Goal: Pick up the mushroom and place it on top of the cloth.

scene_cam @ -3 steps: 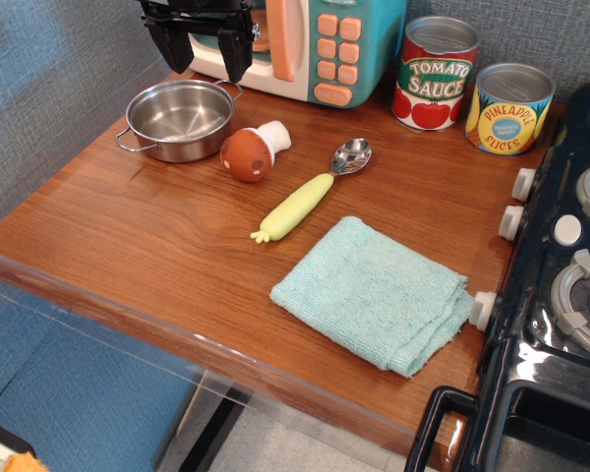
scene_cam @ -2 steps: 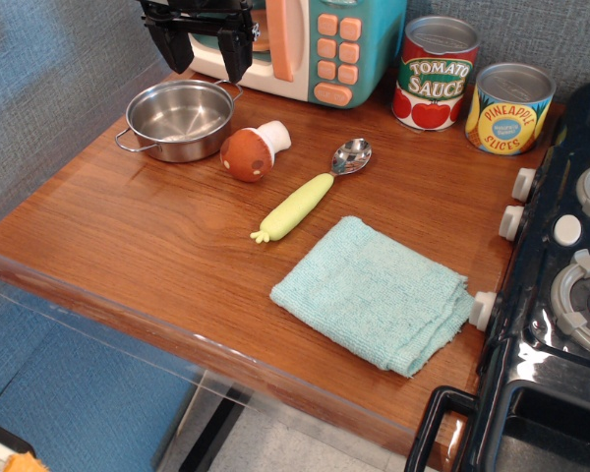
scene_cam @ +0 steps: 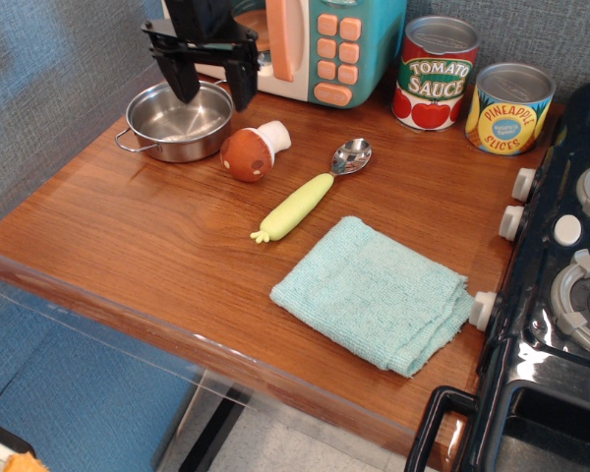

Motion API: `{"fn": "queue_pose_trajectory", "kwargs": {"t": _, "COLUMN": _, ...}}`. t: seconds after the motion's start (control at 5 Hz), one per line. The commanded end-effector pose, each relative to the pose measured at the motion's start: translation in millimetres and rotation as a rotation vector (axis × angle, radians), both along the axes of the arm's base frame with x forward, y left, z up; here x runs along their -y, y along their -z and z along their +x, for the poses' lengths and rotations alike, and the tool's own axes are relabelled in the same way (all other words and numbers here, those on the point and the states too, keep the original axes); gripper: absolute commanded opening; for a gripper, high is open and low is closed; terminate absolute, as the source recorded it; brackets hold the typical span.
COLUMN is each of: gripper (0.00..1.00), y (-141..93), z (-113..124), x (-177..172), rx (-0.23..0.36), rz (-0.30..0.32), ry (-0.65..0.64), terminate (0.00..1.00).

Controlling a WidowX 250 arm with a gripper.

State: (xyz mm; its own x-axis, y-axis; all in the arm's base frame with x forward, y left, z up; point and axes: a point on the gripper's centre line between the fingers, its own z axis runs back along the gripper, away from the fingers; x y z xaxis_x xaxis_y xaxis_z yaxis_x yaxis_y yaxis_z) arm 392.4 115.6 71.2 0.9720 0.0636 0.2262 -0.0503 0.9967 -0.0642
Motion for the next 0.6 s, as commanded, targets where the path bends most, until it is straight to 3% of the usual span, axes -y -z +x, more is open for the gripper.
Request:
{"fn": "queue_pose_trajectory", "kwargs": {"t": 0.0, "gripper": 1.0, "y": -14, "z": 1, "x": 23, "rx": 0.034, "rz": 0.01, "ry": 0.043, "terminate": 0.0}}
{"fn": "queue_pose_trajectory", "kwargs": {"t": 0.4, "gripper": 1.0, "y": -2, "z": -5, "x": 29, "rx": -0.007, "rz": 0.028, "ry": 0.021, "terminate": 0.0}}
